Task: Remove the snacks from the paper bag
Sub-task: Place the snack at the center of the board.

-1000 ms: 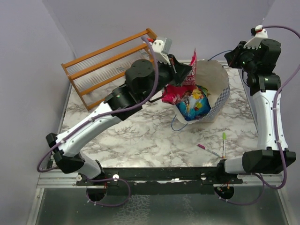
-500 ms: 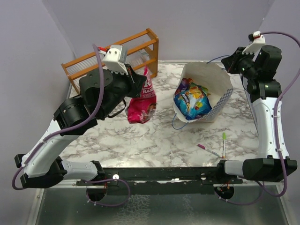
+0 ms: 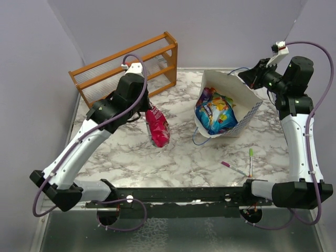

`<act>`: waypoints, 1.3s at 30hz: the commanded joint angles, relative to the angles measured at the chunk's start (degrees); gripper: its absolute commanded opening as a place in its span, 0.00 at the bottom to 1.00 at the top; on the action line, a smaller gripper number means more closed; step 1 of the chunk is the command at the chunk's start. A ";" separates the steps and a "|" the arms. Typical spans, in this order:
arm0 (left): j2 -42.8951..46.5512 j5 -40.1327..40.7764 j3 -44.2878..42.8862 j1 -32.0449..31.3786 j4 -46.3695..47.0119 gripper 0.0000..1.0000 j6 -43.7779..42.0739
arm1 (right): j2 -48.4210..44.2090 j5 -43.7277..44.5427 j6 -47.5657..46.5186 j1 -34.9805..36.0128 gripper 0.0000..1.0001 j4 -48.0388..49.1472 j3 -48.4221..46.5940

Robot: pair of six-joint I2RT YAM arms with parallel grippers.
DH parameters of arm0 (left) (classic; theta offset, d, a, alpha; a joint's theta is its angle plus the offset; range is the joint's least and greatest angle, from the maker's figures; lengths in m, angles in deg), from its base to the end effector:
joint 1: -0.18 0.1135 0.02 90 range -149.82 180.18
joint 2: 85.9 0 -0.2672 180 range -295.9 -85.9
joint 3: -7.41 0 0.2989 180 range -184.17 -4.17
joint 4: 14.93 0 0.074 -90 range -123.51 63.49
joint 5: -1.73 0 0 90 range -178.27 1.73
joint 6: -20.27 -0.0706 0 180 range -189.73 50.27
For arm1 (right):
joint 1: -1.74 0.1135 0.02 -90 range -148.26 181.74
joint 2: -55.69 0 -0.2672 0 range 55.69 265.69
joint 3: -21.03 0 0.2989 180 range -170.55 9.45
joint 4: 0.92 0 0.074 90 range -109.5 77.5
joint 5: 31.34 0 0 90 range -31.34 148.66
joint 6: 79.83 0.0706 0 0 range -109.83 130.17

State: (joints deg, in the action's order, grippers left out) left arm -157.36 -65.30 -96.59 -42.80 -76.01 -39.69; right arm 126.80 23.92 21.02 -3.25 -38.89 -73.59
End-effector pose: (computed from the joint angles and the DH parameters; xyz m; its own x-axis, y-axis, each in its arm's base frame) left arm 0.2449 -0.1906 0.4612 -0.4912 -0.1722 -0.8538 0.1513 0.9485 -0.2784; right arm 0.3376 0.0109 0.4526 -0.3343 0.1845 -0.9242 -0.4229 0.8470 0.3220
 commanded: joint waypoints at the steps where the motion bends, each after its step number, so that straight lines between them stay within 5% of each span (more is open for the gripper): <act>1: -1.96 -19.17 5.51 9.77 9.93 0.00 -1.93 | -0.46 -5.47 0.56 -0.28 0.01 2.23 -1.61; 11: -10.65 -34.51 8.53 15.82 19.99 0.00 -1.20 | 2.97 -9.07 1.99 -0.28 0.01 2.40 -1.54; 22: -16.96 -51.72 -0.46 17.92 30.01 0.00 4.92 | 5.09 -11.58 1.90 -0.28 0.01 0.47 -2.14; 26: -14.33 -45.97 2.99 18.59 28.33 0.00 -1.60 | 4.45 -12.04 2.12 -0.28 0.01 0.02 -3.27; 34: -10.96 -36.16 26.15 29.42 24.16 0.00 -2.79 | 0.01 -21.32 4.38 -0.28 0.01 6.59 -0.12; 39: -5.45 -36.03 31.09 30.22 25.74 0.38 -4.62 | -3.54 -25.97 5.69 -0.28 0.01 11.51 2.50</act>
State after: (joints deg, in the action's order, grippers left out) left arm -167.92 -102.61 -67.37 -11.98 -50.98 -42.49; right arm 127.83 5.85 24.54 -3.32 -34.80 -72.39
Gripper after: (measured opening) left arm 0.242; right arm 0.016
